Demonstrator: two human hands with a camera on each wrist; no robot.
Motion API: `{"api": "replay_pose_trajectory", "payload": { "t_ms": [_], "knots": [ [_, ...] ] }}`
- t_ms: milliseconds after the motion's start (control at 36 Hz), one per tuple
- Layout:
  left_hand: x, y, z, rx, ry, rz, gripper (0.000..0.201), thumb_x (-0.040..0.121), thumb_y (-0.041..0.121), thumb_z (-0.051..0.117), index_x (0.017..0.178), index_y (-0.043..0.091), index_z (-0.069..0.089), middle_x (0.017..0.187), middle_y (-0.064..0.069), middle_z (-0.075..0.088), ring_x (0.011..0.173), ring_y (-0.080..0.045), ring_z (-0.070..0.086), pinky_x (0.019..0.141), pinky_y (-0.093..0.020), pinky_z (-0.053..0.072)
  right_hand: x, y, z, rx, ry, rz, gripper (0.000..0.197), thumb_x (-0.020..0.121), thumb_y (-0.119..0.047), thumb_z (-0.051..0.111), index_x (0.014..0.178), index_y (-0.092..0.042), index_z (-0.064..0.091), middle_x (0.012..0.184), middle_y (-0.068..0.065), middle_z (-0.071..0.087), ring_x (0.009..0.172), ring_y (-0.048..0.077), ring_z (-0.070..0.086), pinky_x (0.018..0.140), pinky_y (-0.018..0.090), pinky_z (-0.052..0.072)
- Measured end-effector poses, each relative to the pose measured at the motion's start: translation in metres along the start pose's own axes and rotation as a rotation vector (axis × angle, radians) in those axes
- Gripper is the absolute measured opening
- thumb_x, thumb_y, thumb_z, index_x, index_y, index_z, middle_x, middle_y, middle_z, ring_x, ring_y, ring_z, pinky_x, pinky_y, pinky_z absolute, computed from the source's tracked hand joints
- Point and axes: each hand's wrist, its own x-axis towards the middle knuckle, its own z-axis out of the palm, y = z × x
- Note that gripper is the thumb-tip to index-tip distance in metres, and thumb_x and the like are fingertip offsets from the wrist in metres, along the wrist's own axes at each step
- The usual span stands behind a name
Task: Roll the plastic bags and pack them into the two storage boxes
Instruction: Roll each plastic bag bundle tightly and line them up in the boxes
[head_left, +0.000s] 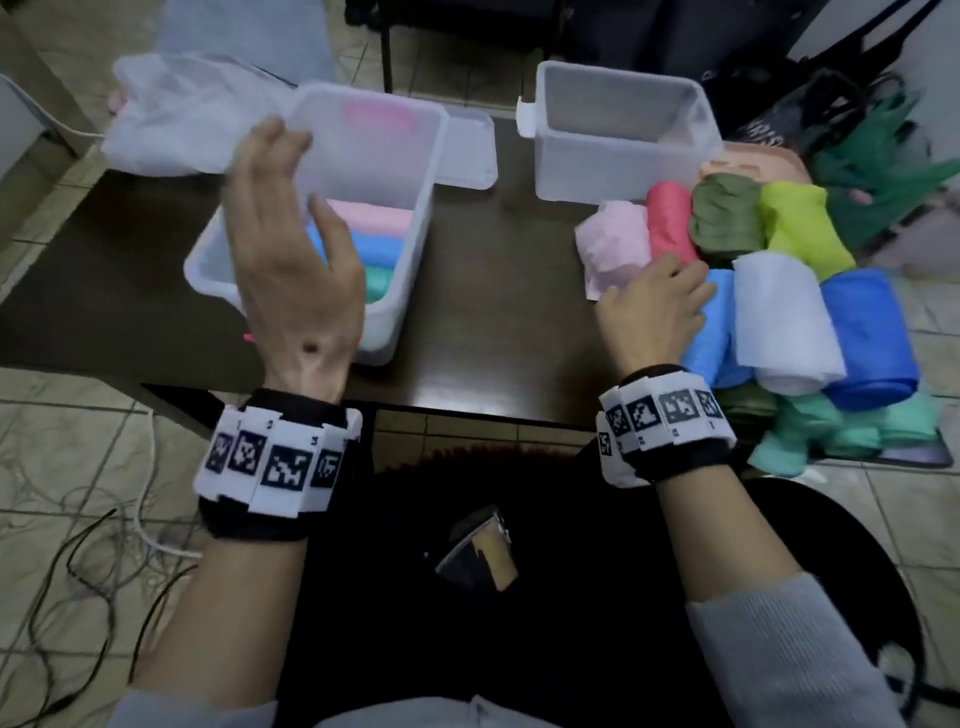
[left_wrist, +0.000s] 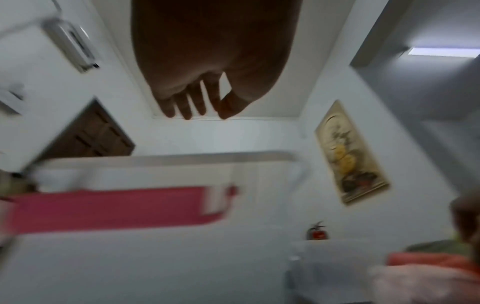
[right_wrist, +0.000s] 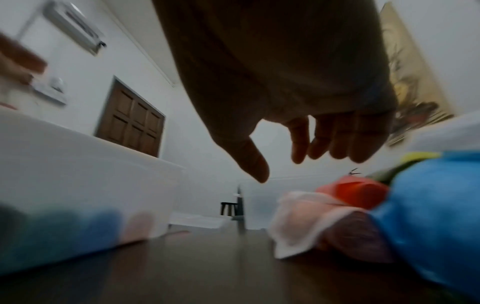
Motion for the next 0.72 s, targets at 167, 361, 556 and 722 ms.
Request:
{"api": "replay_pose_trajectory", "payload": {
  "t_ms": [167,361,556,722],
  "knots": [
    [-0.060,0.045,0.057,-0.186,-0.506,0.005,0.046,0.088,0.006,0.049,0.133,-0.003,0.045,0.141,-0.019,0.043,0.133,-0.026,0.038,0.112,-0.026,0.024,0.013,0.039,0.002,-0.084,0.073,0.100,0.041,0.082,-0.009,0.047,0.122,-0.001,0.041,0.128,0.020,0.042,0.117,0.035,0.041,0.086,0.041,0.039],
    [-0.103,0.022,0.103,0.159,-0.940,-0.091,0.047,0.096,0.023,0.044,0.140,0.009,0.036,0.158,-0.012,0.008,0.145,-0.025,0.012,0.116,-0.041,0.011,0.027,0.054,0.003,-0.061,0.004,0.218,0.046,0.089,-0.017,0.050,0.128,0.003,0.036,0.134,0.019,0.038,0.120,0.035,0.043,0.093,0.039,0.041],
    [-0.114,-0.003,0.103,0.243,-0.929,-0.092,0.053,0.098,0.039,0.038,0.144,0.013,0.034,0.157,-0.011,0.018,0.146,-0.023,0.010,0.118,-0.038,0.006,0.035,0.051,0.011,-0.031,-0.033,0.284,0.056,0.094,-0.014,0.048,0.138,0.007,0.022,0.133,0.024,0.039,0.117,0.037,0.046,0.089,0.041,0.044],
    [-0.116,-0.004,0.104,0.245,-0.908,-0.087,0.053,0.098,0.039,0.038,0.145,0.014,0.034,0.157,-0.009,0.020,0.146,-0.021,0.011,0.118,-0.036,0.005,0.037,0.056,0.002,0.174,-0.223,0.322,0.084,0.074,-0.026,0.076,0.135,0.002,0.025,0.138,0.022,0.038,0.126,0.034,0.044,0.097,0.039,0.041]
  ]
}}
